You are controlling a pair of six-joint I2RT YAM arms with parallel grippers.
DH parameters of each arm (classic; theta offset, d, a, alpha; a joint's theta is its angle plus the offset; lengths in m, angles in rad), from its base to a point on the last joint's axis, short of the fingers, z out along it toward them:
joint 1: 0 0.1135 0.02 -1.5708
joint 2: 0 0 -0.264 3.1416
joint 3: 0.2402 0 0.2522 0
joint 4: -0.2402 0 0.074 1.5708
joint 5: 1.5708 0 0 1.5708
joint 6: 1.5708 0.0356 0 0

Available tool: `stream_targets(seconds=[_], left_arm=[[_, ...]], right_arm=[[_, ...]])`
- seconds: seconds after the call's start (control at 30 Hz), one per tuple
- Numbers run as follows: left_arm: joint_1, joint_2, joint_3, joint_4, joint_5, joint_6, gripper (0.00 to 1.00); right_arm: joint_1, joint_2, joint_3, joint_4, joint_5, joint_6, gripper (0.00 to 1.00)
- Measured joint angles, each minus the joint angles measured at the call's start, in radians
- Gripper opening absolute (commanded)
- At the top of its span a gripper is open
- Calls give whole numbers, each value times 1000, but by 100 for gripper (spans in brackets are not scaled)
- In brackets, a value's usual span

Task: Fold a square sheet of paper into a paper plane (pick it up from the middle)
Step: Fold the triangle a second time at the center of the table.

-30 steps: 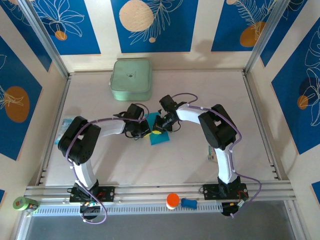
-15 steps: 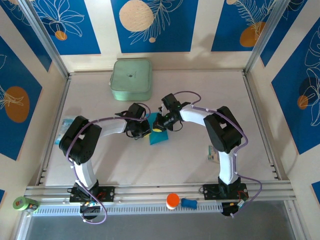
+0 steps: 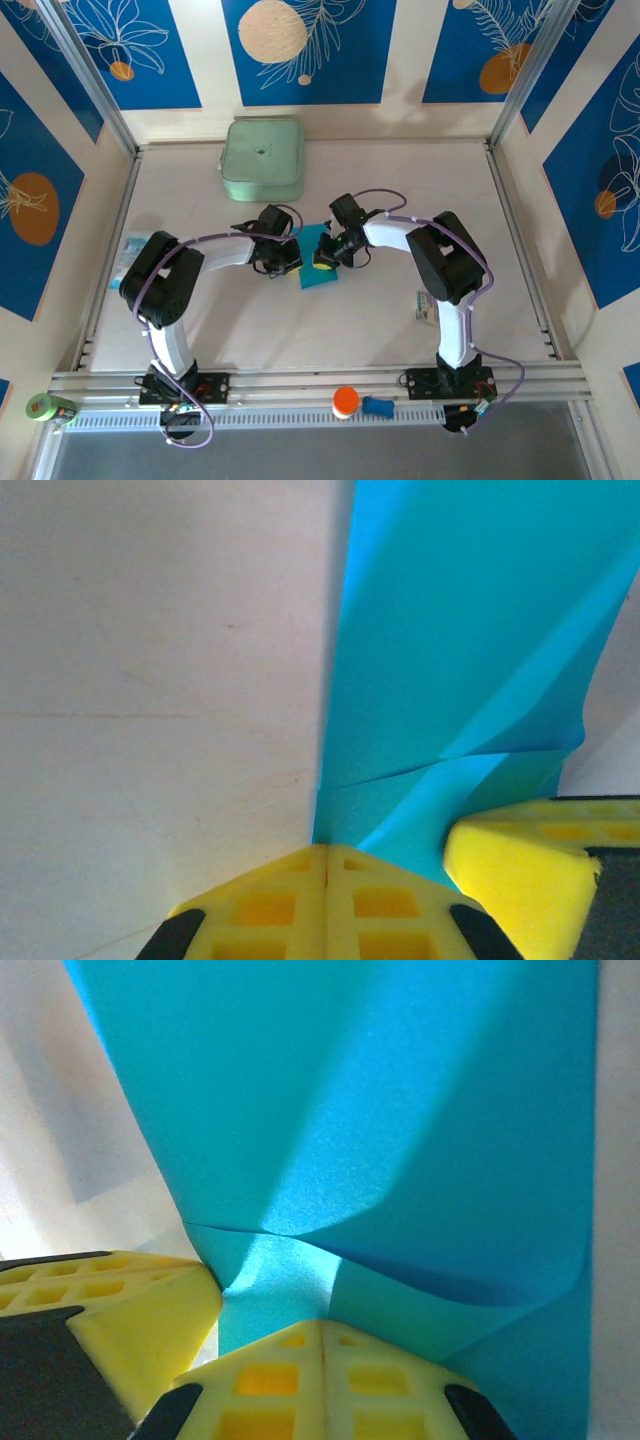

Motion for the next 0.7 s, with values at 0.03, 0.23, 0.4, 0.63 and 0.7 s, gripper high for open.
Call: stream_targets(seconds=[0.03, 0.23, 0.4, 0.63, 0.7], left_arm=[[0, 0, 1, -1, 2, 12, 9], [0, -49, 5, -5, 31, 73, 12], [-12, -119, 2, 42, 68, 68, 12], [-66, -103, -52, 74, 100, 14, 11], [-77, -91, -66, 76, 106, 0, 10]], right_arm=[[0, 0, -1, 2, -1, 0, 1], [-3, 0, -6, 11, -5, 0, 0], [-4, 0, -6, 11, -5, 0, 0], [-4, 0, -6, 11, -4, 0, 0], [-4, 0, -6, 11, -4, 0, 0]])
